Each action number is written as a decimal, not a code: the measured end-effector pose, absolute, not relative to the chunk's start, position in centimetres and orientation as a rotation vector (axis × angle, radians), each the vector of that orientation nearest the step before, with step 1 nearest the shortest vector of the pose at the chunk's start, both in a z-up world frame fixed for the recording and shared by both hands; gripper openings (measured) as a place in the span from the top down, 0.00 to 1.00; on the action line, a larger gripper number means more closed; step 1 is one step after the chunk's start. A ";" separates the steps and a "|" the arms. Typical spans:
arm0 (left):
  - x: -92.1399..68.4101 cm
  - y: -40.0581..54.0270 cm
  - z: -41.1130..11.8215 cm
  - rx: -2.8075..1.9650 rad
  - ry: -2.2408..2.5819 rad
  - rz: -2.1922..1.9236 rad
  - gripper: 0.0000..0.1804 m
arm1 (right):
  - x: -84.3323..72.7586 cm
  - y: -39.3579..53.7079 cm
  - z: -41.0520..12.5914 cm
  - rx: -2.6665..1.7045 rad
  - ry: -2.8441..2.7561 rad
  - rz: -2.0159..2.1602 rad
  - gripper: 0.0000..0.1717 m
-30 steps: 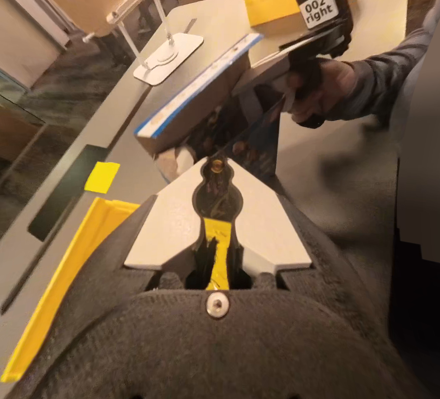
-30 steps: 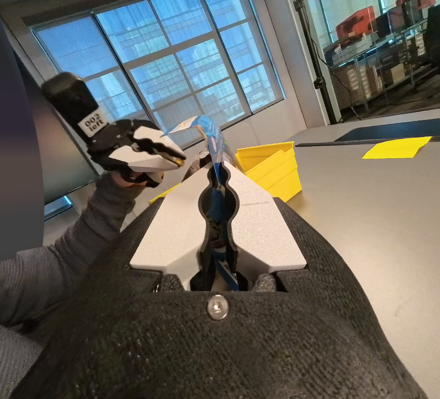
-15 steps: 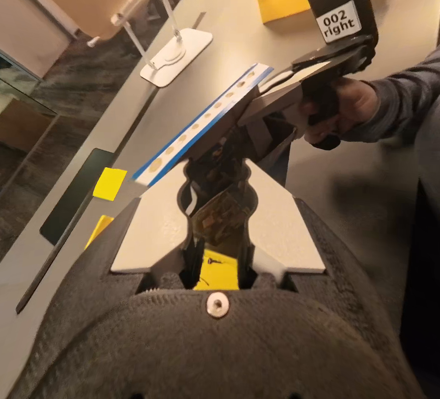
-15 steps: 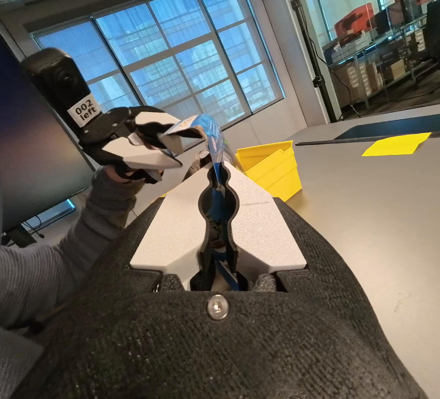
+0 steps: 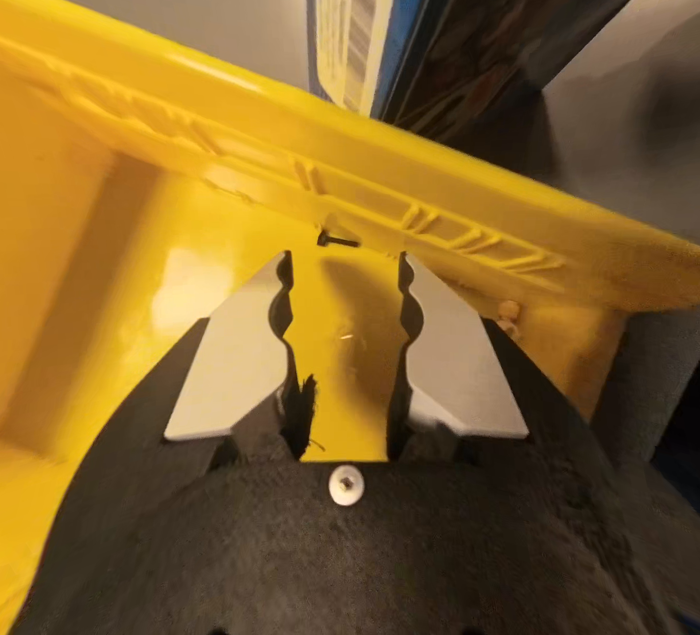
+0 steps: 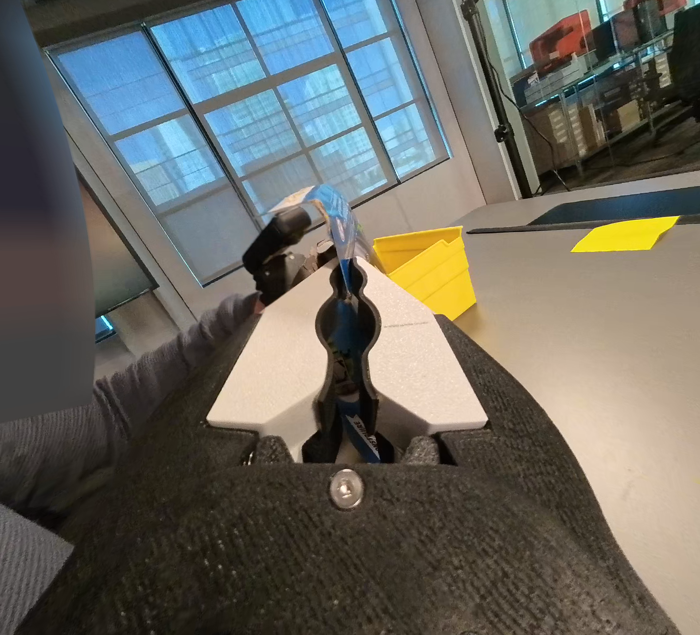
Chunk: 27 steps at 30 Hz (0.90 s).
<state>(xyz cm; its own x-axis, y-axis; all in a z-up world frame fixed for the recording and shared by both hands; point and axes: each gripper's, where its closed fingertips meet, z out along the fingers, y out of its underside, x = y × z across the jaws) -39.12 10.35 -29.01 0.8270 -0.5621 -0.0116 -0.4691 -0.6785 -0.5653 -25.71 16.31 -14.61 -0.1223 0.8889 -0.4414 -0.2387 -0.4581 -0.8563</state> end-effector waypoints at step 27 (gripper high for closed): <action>-38.3 11.4 -31.1 -2.368 0.932 -0.290 0.99 | -25.8 16.1 -14.6 -1.287 -0.799 1.715 1.00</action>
<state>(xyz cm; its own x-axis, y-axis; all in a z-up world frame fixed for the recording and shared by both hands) -38.29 11.36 -31.14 0.7333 -0.6798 -0.0074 -0.5559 -0.5933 -0.5822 -25.78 16.05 -14.58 -0.1334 0.8902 -0.4357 -0.2392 -0.4555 -0.8575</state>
